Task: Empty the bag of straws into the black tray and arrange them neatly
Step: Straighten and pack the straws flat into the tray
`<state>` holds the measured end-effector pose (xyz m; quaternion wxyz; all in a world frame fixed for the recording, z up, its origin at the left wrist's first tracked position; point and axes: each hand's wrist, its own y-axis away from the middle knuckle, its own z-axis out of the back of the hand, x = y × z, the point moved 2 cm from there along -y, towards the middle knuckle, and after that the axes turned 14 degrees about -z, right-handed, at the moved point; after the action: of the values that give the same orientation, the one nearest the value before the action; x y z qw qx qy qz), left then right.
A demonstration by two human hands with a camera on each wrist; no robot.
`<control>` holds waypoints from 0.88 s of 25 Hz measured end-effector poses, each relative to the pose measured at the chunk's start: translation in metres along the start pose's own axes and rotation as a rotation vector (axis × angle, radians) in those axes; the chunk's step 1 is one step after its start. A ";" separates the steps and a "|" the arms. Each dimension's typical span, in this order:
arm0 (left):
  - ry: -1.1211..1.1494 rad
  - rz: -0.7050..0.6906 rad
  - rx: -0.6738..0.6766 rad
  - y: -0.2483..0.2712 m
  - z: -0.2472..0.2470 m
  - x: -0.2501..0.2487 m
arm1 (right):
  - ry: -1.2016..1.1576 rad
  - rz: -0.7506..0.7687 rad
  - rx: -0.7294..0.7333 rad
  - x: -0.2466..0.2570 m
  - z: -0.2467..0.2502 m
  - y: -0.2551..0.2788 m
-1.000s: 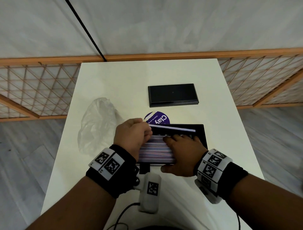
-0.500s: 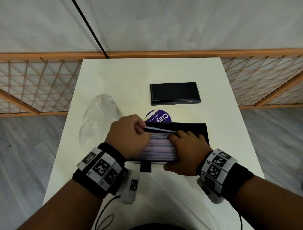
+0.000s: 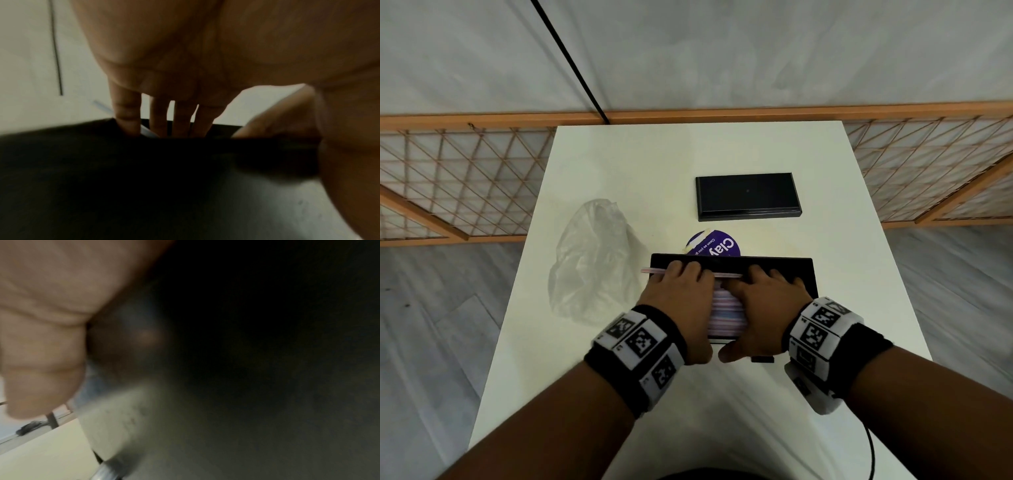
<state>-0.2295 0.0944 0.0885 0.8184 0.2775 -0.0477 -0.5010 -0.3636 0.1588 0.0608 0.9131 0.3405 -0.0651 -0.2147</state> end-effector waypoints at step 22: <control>0.110 0.081 0.280 -0.027 -0.006 -0.005 | 0.083 0.006 -0.017 -0.006 -0.001 0.002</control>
<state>-0.2510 0.0920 0.0710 0.7927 0.4136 -0.0833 -0.4401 -0.3682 0.1630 0.0612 0.9185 0.3411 -0.0266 -0.1982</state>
